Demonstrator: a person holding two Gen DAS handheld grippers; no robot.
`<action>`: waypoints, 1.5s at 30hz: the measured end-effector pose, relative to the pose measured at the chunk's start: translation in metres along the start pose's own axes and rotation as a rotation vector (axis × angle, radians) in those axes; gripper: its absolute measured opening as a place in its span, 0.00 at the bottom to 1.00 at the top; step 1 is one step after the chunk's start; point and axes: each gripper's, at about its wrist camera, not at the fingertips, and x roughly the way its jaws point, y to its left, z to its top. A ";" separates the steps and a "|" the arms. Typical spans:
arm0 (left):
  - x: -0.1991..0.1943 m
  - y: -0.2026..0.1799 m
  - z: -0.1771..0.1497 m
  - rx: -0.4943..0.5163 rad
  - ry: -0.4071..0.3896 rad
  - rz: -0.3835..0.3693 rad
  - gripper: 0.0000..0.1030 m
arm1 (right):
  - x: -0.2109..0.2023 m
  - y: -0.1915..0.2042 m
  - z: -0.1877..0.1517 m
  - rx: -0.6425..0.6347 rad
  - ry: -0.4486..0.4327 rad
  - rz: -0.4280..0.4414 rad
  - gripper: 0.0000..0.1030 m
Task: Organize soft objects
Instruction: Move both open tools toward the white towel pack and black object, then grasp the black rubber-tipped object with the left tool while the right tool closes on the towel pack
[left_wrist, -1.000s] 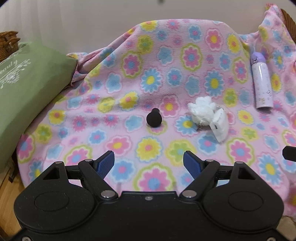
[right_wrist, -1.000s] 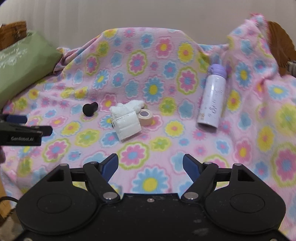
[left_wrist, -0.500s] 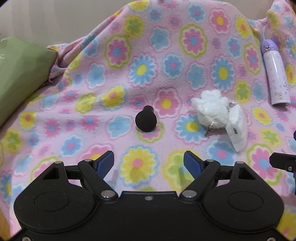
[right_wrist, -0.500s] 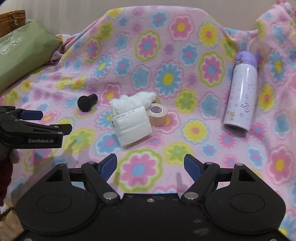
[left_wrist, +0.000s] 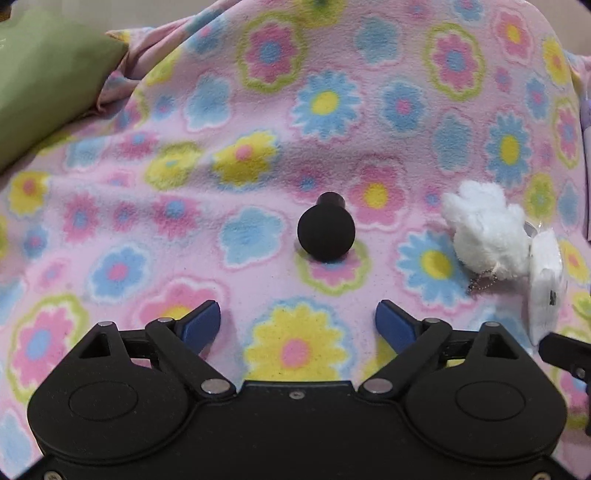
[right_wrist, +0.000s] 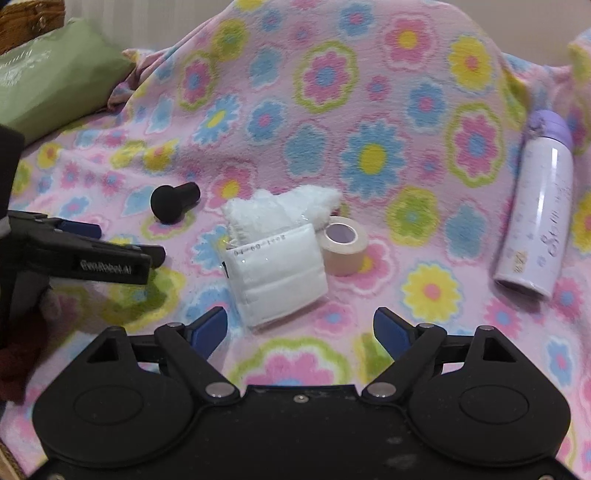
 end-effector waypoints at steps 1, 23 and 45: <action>0.000 -0.001 -0.001 0.006 -0.002 0.003 0.87 | 0.004 0.000 0.002 -0.010 -0.001 -0.006 0.84; 0.004 -0.002 0.001 0.013 0.004 -0.001 0.88 | 0.003 -0.017 0.018 0.131 0.056 -0.029 0.60; 0.002 -0.001 0.000 0.005 0.005 0.020 0.92 | 0.014 -0.040 -0.009 0.196 0.056 -0.077 0.84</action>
